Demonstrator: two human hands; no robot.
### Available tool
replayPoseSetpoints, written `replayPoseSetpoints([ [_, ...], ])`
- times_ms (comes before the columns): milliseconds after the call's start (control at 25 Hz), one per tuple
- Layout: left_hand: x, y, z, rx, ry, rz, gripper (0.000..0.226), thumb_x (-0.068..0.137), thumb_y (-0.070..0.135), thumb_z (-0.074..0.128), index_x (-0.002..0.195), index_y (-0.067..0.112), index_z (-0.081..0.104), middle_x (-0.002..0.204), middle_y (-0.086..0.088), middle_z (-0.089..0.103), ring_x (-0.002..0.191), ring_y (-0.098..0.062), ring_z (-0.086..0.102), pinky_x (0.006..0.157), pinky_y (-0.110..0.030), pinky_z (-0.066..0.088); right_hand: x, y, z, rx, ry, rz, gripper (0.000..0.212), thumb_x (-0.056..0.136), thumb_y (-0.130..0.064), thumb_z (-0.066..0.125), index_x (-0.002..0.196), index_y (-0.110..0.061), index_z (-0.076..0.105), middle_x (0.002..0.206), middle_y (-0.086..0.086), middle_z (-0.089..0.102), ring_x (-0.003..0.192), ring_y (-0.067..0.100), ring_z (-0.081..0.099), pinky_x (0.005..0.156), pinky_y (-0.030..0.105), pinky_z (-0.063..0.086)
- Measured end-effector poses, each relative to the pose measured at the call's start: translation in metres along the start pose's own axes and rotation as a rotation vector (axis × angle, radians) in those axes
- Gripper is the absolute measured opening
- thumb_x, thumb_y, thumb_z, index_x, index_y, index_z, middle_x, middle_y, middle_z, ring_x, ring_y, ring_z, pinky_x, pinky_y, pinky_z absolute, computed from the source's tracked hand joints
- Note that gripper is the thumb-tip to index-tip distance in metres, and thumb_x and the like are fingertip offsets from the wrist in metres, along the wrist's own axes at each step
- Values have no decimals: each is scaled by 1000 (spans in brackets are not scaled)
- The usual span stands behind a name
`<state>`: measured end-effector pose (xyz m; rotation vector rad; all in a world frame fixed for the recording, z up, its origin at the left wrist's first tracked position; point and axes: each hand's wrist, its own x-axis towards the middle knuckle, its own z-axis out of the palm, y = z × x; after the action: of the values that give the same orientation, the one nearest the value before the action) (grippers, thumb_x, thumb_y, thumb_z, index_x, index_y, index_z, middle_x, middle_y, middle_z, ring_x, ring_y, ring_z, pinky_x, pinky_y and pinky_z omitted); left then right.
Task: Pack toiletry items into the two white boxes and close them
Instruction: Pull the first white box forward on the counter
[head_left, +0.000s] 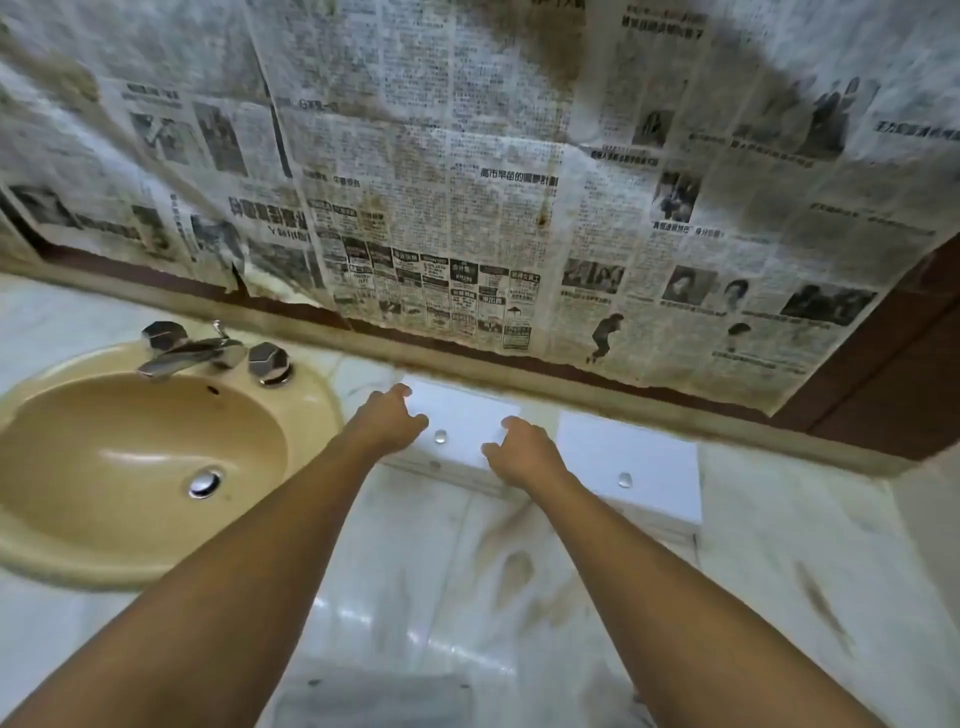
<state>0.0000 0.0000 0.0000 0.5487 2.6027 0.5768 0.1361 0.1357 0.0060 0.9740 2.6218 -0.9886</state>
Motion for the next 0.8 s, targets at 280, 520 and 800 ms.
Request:
replayPoseSetpoints([
  [280,-13,-16,12,-139,-53,-86,60,94,31,52,148,17,31,141,-13,48,105,-26,54,82,-29,39,-13,-6,19,259,-53,73,65,97,-33,49,152,-12,21,154,8,32,135,25,40,99,28,37],
  [520,-68,-28,15,-213,-34,-77,57,93,30,54,146,17,35,121,-8,55,97,-23,54,81,-29,41,-54,3,33,313,-50,80,65,96,-35,49,152,-17,22,157,4,26,141,23,32,107,31,33],
  [800,-161,-57,28,-249,-20,-53,56,96,29,52,147,20,34,143,-6,49,121,-24,51,84,-27,35,-131,21,64,340,-23,30,61,97,-33,49,151,-18,25,156,1,29,140,23,33,108,32,31],
])
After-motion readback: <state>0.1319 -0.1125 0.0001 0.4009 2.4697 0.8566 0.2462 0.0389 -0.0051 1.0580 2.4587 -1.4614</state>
